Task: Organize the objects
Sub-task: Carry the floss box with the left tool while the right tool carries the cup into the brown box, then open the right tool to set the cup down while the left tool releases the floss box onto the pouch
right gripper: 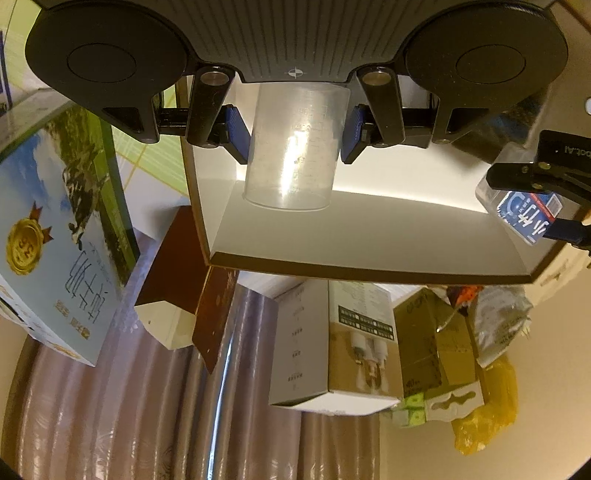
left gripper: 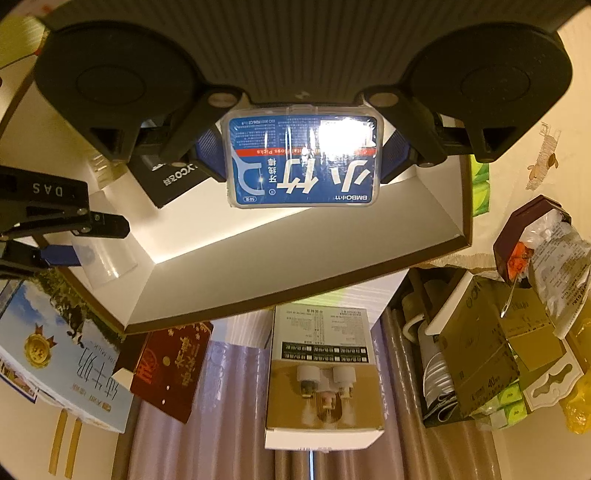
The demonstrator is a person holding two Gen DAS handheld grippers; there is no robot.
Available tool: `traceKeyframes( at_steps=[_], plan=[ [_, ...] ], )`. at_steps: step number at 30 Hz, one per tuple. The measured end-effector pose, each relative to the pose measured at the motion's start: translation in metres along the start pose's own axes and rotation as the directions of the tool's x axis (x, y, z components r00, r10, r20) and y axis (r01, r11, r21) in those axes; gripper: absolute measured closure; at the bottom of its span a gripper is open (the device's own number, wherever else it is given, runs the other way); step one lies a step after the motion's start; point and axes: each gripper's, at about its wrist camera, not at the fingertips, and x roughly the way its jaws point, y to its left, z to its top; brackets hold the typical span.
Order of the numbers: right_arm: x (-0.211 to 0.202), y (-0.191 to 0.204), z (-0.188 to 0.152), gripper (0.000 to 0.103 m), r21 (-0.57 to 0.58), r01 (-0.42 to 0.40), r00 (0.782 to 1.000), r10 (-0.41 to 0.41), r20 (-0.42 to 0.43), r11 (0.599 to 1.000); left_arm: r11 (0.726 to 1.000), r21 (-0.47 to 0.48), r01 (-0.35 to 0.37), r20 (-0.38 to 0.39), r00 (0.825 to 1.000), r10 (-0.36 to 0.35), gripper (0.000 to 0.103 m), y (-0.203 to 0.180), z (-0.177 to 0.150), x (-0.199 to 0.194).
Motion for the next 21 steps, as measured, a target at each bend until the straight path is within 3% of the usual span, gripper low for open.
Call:
traceKeyframes(
  at_steps=[12, 15, 21],
  plan=[
    [0.02, 0.002, 0.002, 0.053, -0.035, 0.024, 1.0, -0.024, -0.007, 0.999, 1.0, 0.001, -0.009, -0.023, 1.0, 0.009, 0.02, 0.001, 0.007, 0.024],
    [0.016, 0.001, 0.006, 0.052, -0.031, 0.023, 0.999, -0.022, 0.034, 0.999, 1.0, 0.002, -0.012, -0.023, 1.0, 0.012, 0.02, 0.001, 0.008, 0.026],
    [0.01, -0.003, 0.006, 0.044, -0.016, 0.009, 0.998, -0.008, 0.059, 1.0, 1.0, 0.004, -0.014, -0.027, 1.0, 0.014, 0.02, 0.001, 0.009, 0.031]
  ],
)
